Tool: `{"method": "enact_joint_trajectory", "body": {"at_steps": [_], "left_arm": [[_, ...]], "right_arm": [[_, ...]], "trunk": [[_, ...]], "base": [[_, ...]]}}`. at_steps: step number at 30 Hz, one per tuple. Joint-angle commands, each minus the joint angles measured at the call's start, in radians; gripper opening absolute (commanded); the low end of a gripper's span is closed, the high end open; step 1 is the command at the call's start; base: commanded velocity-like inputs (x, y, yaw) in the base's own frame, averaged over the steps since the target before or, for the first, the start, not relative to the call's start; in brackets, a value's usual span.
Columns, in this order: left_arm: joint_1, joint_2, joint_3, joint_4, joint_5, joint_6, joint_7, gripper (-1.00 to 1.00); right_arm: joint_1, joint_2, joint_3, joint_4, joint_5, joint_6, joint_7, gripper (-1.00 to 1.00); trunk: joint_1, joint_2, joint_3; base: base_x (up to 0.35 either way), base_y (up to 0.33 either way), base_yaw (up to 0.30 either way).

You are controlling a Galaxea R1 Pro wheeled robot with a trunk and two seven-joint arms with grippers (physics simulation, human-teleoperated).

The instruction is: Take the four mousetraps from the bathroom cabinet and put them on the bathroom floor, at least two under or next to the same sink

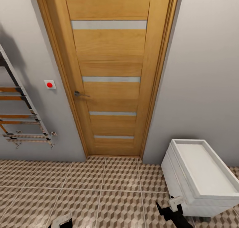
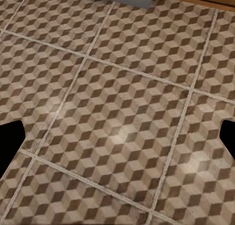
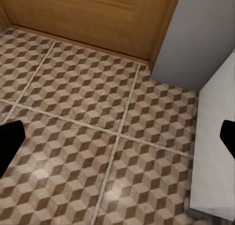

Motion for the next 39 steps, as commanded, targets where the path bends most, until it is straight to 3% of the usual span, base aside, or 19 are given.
{"method": "enact_joint_trajectory", "body": {"at_steps": [1, 39], "left_arm": [[-0.002, -0.001, -0.008, 0.003, 0.003, -0.004, 0.005, 1.0], [-0.002, -0.003, -0.008, 0.003, 0.003, -0.004, 0.005, 1.0]], "right_arm": [[0.0, -0.001, 0.001, 0.0, 0.003, -0.003, 0.001, 1.0], [-0.001, -0.001, 0.001, 0.0, 0.003, -0.003, 0.001, 1.0]], "trunk": [[0.001, -0.002, -0.002], [0.001, -0.002, -0.002]], "base": [[0.0, 0.0, 0.252], [0.0, 0.0, 0.252]]}}
